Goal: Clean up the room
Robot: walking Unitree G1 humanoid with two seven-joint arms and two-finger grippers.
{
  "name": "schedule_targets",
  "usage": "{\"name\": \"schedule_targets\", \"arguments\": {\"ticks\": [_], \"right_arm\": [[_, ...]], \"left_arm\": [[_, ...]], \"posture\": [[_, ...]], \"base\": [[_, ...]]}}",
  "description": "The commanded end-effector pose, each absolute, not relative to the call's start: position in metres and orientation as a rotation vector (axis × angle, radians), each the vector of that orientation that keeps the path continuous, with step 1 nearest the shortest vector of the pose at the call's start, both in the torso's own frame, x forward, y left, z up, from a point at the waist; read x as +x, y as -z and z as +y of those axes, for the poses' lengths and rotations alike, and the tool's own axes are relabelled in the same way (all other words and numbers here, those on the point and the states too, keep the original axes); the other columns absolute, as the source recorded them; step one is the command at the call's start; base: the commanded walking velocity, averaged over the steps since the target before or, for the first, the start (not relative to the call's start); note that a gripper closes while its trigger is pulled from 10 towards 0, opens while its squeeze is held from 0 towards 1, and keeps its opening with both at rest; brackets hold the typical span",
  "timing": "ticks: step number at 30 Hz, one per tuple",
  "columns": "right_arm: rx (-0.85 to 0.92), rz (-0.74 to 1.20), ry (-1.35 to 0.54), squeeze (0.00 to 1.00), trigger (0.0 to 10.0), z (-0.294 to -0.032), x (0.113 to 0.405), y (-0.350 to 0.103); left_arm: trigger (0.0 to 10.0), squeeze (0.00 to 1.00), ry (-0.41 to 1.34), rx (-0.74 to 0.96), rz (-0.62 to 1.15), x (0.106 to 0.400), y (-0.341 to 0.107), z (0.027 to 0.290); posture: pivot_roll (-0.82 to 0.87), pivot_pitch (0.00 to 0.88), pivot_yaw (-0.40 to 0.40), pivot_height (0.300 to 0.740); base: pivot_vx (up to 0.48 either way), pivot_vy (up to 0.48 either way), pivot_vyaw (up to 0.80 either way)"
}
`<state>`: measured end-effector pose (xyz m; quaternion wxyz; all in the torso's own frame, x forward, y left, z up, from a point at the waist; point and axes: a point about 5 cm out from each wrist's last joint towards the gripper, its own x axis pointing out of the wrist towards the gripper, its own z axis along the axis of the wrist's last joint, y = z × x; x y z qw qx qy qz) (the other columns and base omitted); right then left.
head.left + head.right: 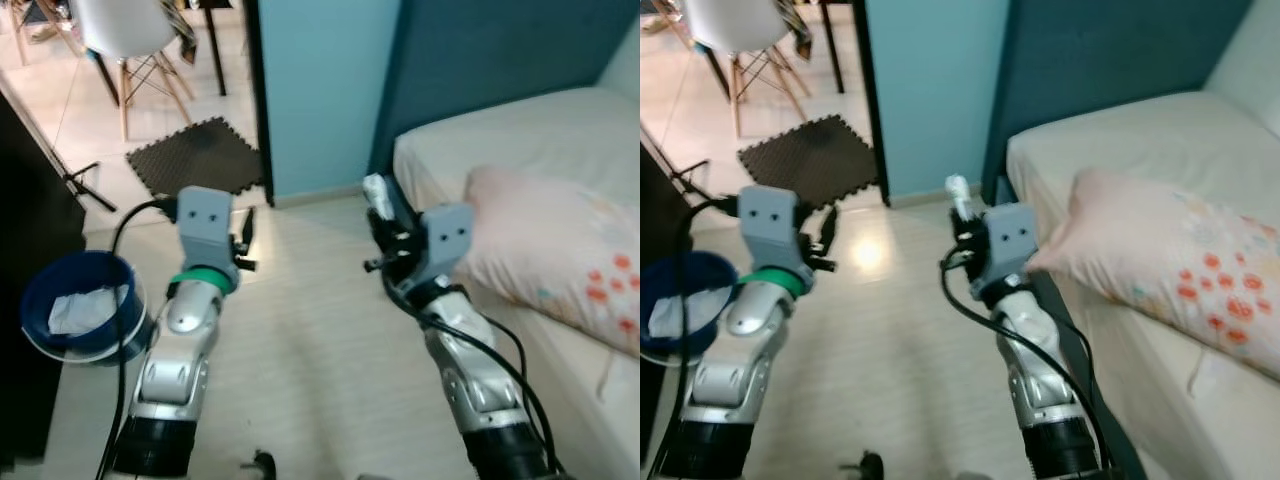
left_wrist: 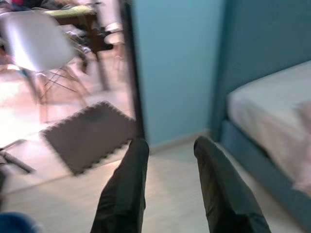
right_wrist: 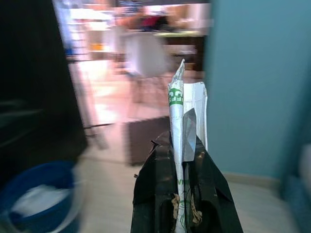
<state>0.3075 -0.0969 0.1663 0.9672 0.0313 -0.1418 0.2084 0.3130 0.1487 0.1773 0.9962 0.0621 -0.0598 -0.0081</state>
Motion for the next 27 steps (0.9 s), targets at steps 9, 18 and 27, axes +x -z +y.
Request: {"name": "schedule_targets", "arguments": {"ticks": [9,18,27], "right_arm": [[0.043,-0.245,-0.390,0.00,10.0,-0.1017,0.3067,-0.1578],[0.050,-0.258,-0.375,0.00,10.0,-0.1045,0.3085,-0.1594],[0.093,-0.255,-0.418,0.00,10.0,-0.0982,0.3066,-0.1606]], "left_arm": [[10.0,0.00,0.010,0.126,-0.097,0.3148,-0.1718,0.1457],[10.0,0.00,0.007,0.128,-0.096,0.3149,-0.1719,0.1459],[10.0,0.00,0.002,0.129,-0.098,0.3152,-0.1723,0.1469]], "posture": [[-0.09,0.024,0.012,0.735],[-0.09,0.026,0.012,0.735],[-0.09,0.028,0.014,0.735]], "base": [[0.450,0.000,0.33],[0.461,0.000,0.50],[0.449,0.000,0.00]]}}
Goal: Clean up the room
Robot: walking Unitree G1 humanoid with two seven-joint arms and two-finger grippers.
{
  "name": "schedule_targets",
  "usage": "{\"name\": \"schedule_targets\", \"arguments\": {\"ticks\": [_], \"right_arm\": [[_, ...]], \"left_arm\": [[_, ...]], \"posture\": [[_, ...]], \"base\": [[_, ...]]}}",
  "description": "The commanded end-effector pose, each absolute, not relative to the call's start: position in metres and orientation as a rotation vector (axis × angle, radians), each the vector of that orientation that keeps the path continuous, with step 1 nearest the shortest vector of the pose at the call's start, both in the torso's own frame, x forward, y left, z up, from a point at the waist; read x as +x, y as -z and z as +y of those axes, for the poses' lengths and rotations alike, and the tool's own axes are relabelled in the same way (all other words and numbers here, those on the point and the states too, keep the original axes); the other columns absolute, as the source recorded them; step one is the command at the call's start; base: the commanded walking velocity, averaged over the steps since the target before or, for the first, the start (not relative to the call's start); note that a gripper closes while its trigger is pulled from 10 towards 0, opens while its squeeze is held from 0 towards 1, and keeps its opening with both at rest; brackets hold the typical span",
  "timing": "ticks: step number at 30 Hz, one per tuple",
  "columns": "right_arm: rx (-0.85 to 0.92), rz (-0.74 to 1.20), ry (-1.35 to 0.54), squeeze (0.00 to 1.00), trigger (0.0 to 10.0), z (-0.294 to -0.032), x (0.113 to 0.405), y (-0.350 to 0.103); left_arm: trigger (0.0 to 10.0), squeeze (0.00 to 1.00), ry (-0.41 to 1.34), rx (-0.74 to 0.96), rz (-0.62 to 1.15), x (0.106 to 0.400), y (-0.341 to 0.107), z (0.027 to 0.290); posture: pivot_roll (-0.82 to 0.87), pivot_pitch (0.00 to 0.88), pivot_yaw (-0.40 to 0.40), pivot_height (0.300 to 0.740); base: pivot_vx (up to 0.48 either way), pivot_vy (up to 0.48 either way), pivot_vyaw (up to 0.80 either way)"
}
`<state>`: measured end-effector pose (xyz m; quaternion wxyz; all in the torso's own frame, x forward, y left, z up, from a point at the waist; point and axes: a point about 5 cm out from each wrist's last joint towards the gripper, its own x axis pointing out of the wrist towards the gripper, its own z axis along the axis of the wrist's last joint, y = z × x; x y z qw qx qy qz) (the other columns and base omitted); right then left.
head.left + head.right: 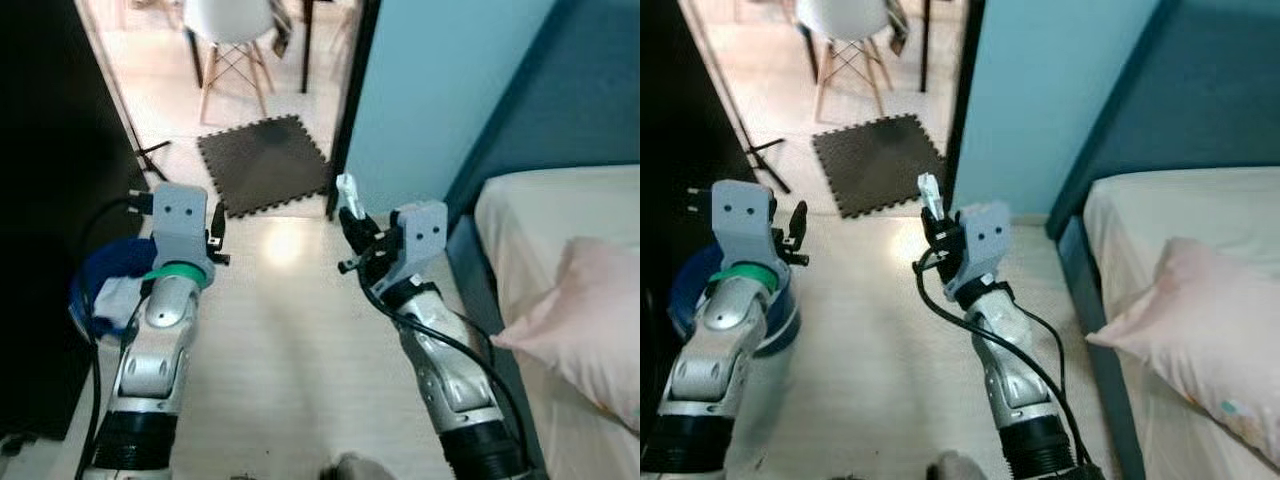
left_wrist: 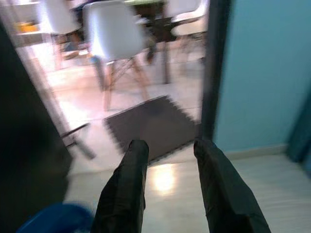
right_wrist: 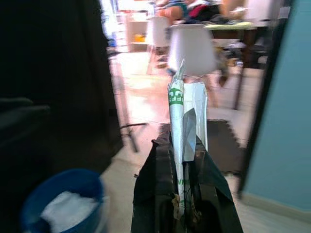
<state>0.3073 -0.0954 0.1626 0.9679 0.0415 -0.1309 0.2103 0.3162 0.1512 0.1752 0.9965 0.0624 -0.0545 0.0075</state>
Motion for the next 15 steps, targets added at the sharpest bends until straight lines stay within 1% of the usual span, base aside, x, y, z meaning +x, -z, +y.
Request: {"name": "schedule_targets", "arguments": {"ticks": [1,3,15], "right_arm": [[0.088,-0.257,-0.424,0.00,10.0,-0.0977,0.3064,-0.1606],[0.086,-0.259,-0.435,0.00,10.0,-0.0970,0.3060,-0.1605],[0.088,-0.261,-0.456,0.00,10.0,-0.0937,0.3061,-0.1610]], "left_arm": [[10.0,0.00,0.002,0.129,-0.099,0.3153,-0.1724,0.1469],[10.0,0.00,0.001,0.130,-0.098,0.3154,-0.1723,0.1468],[10.0,0.00,-0.006,0.128,-0.099,0.3154,-0.1726,0.1473]], "posture": [[-0.09,0.028,0.014,0.735],[-0.09,0.027,0.014,0.735],[-0.08,0.027,0.012,0.735]], "base": [[0.442,0.000,0.00],[0.439,0.000,0.46],[0.419,0.000,0.78]]}}
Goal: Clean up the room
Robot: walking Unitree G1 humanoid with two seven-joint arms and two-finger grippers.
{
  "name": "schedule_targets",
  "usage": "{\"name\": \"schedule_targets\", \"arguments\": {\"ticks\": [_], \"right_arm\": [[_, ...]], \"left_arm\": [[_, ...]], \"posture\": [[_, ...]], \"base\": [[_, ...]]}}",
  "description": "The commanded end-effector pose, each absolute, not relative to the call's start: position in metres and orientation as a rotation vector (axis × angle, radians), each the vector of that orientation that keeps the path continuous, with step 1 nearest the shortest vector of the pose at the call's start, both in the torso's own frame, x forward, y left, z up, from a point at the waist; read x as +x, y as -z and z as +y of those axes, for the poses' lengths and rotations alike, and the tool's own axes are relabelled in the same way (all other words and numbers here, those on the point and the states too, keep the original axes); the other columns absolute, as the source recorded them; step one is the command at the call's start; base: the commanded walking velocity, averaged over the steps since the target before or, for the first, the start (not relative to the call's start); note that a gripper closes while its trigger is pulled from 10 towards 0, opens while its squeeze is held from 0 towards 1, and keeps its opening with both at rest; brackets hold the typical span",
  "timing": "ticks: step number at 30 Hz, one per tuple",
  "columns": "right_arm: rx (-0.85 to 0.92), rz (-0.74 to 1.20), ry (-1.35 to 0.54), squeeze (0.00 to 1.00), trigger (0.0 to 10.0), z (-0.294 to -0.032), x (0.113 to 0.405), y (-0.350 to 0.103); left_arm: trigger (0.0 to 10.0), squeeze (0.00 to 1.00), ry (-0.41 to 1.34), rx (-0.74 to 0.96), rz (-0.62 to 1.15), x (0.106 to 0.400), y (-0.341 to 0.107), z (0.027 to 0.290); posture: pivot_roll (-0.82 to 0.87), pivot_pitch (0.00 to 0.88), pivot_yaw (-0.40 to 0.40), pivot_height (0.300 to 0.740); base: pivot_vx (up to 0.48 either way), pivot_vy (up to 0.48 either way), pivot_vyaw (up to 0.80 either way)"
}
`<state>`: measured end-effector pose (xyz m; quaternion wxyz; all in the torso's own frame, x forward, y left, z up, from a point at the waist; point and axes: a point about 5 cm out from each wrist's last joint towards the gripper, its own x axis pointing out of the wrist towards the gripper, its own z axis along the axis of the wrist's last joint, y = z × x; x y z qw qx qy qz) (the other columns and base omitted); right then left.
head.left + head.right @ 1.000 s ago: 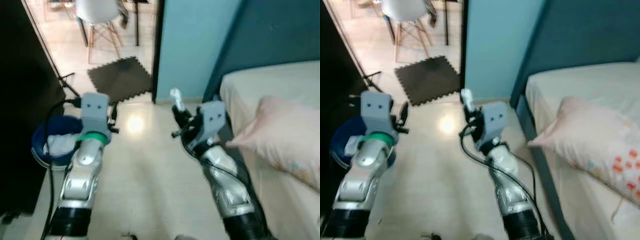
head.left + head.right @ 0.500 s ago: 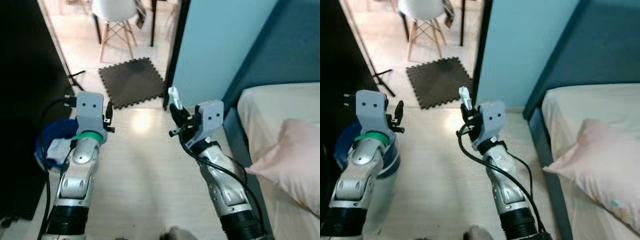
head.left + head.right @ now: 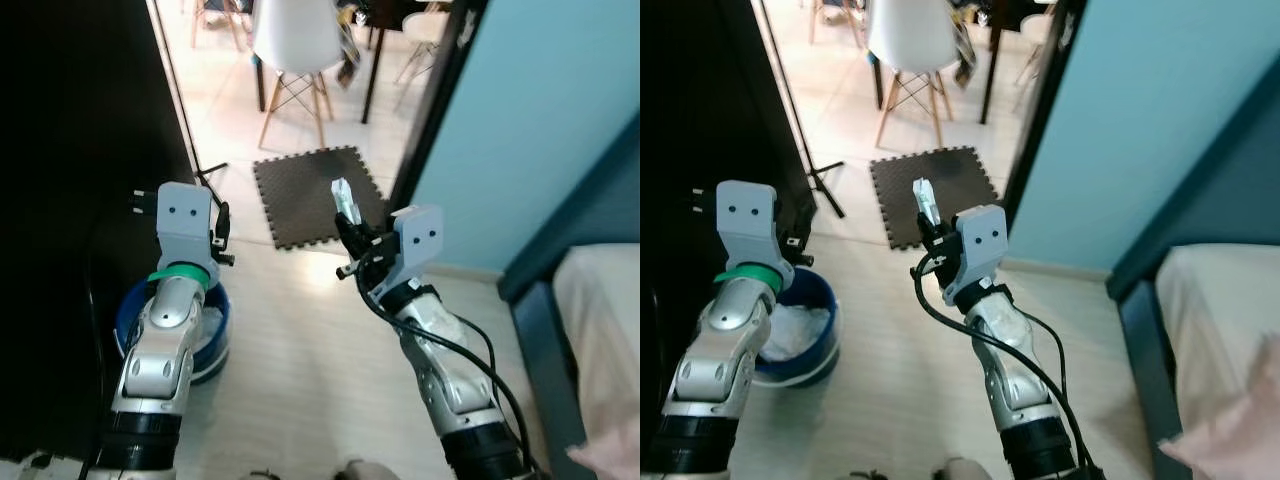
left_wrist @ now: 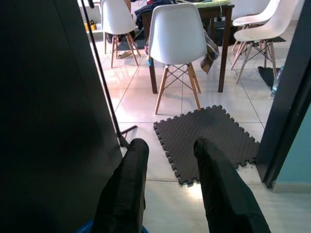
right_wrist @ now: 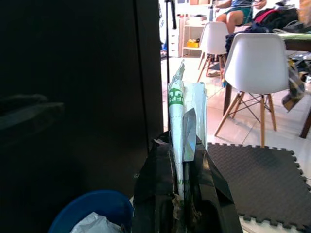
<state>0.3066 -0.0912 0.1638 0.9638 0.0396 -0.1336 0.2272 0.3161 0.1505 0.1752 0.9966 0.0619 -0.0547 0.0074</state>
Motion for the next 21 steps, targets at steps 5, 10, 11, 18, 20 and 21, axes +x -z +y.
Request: {"name": "schedule_targets", "arguments": {"ticks": [5,10,11,18,20,21], "right_arm": [[0.094,-0.261,-0.466,0.00,10.0,-0.0926,0.3059,-0.1614],[0.104,-0.260,-0.483,0.00,10.0,-0.0911,0.3053,-0.1619],[0.106,-0.260,-0.486,0.00,10.0,-0.0908,0.3051,-0.1619],[0.125,-0.241,-0.491,0.00,10.0,-0.0909,0.3056,-0.1601],[0.129,-0.237,-0.489,0.00,10.0,-0.0912,0.3060,-0.1597],[0.131,-0.233,-0.485,0.00,10.0,-0.0919,0.3067,-0.1590]], "left_arm": [[10.0,0.00,-0.008,0.128,-0.098,0.3152,-0.1728,0.1475],[10.0,0.00,-0.009,0.128,-0.097,0.3154,-0.1728,0.1471],[10.0,0.00,-0.010,0.128,-0.096,0.3155,-0.1726,0.1471],[10.0,0.00,-0.011,0.132,-0.086,0.3161,-0.1716,0.1468],[10.0,0.00,-0.012,0.134,-0.083,0.3163,-0.1713,0.1469],[10.0,0.00,-0.013,0.137,-0.071,0.3170,-0.1701,0.1469]], "posture": [[-0.08,0.028,0.013,0.735],[-0.08,0.029,0.013,0.735],[-0.08,0.029,0.013,0.735],[-0.08,0.028,0.017,0.735],[-0.08,0.028,0.018,0.735],[-0.08,0.027,0.018,0.735]], "base": [[0.415,0.000,0.76],[0.412,0.000,0.76],[0.409,0.000,0.76],[0.397,0.000,0.44],[0.368,0.000,0.00],[0.000,0.000,0.00]]}}
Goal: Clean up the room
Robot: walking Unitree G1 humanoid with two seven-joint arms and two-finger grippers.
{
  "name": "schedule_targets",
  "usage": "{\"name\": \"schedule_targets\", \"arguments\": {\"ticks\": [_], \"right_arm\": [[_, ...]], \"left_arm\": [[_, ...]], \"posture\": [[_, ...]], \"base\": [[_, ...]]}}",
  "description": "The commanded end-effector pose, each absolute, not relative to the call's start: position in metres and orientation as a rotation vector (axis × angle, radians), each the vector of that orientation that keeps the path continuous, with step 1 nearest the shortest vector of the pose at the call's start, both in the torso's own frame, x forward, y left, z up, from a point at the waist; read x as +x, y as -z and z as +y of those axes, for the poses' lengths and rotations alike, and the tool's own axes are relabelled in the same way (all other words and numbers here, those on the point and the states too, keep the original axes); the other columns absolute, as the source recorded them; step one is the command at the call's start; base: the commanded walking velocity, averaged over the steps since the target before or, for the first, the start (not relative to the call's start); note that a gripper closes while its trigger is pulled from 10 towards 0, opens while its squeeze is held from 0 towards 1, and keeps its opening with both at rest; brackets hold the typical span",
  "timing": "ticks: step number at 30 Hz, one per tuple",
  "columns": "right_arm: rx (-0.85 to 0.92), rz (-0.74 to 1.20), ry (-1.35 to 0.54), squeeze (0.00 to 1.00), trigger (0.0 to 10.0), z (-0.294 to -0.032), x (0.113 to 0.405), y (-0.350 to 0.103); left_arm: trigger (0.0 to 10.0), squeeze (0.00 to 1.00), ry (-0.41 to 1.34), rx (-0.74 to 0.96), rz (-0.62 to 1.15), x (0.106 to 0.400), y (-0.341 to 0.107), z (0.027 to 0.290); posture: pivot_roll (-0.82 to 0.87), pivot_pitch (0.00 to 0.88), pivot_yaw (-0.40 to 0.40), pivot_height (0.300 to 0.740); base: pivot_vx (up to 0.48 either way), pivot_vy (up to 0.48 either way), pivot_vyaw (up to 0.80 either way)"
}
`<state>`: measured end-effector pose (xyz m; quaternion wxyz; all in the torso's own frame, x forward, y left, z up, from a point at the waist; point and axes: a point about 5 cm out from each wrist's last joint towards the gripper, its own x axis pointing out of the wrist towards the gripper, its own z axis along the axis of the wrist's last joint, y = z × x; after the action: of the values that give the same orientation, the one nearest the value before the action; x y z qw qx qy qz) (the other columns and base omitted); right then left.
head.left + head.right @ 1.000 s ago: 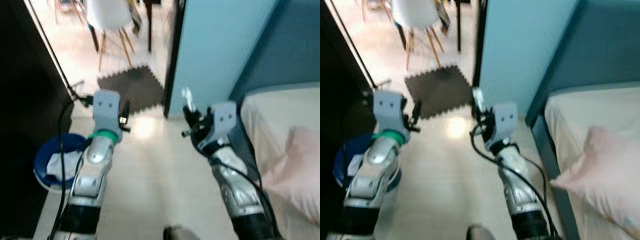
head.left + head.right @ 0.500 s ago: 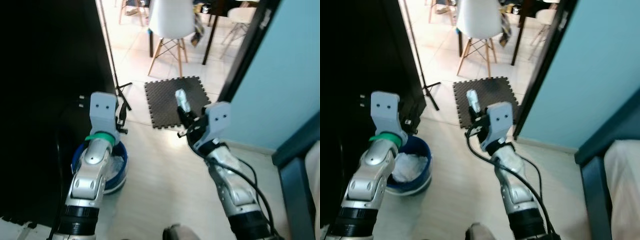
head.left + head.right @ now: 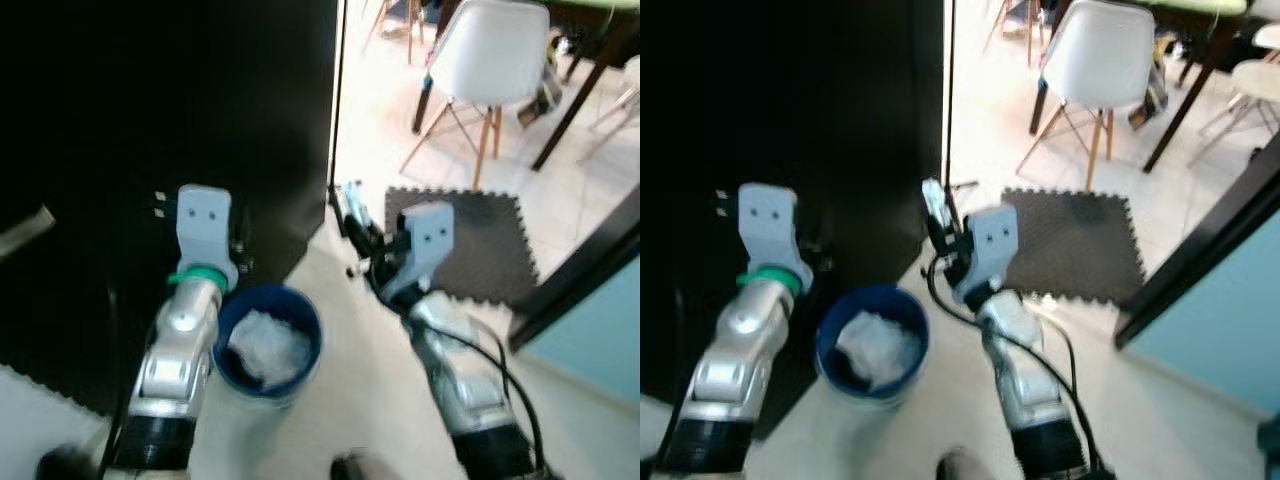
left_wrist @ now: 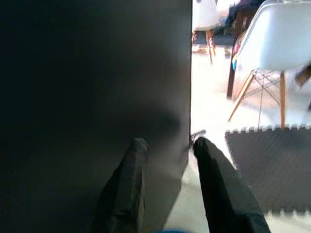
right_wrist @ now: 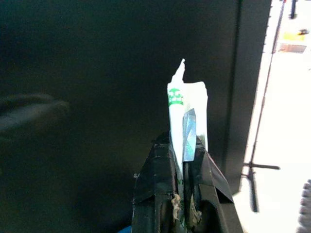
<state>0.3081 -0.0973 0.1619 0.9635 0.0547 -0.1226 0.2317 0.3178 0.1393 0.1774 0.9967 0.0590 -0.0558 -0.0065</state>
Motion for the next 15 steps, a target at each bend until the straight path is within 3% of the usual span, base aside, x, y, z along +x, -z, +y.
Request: {"name": "schedule_targets", "arguments": {"ticks": [1,15], "right_arm": [[0.134,-0.230,-0.485,0.00,10.0,-0.092,0.307,-0.158],[0.144,-0.120,-0.685,0.00,10.0,-0.071,0.302,-0.140]], "left_arm": [[10.0,0.00,-0.007,0.147,-0.057,0.318,-0.168,0.146],[10.0,0.00,-0.030,0.168,0.001,0.314,-0.157,0.145]], "posture": [[-0.08,0.027,0.019,0.735],[-0.05,0.061,0.009,0.735]], "base": [[0.000,0.000,0.00],[0.000,0.000,0.00]]}}
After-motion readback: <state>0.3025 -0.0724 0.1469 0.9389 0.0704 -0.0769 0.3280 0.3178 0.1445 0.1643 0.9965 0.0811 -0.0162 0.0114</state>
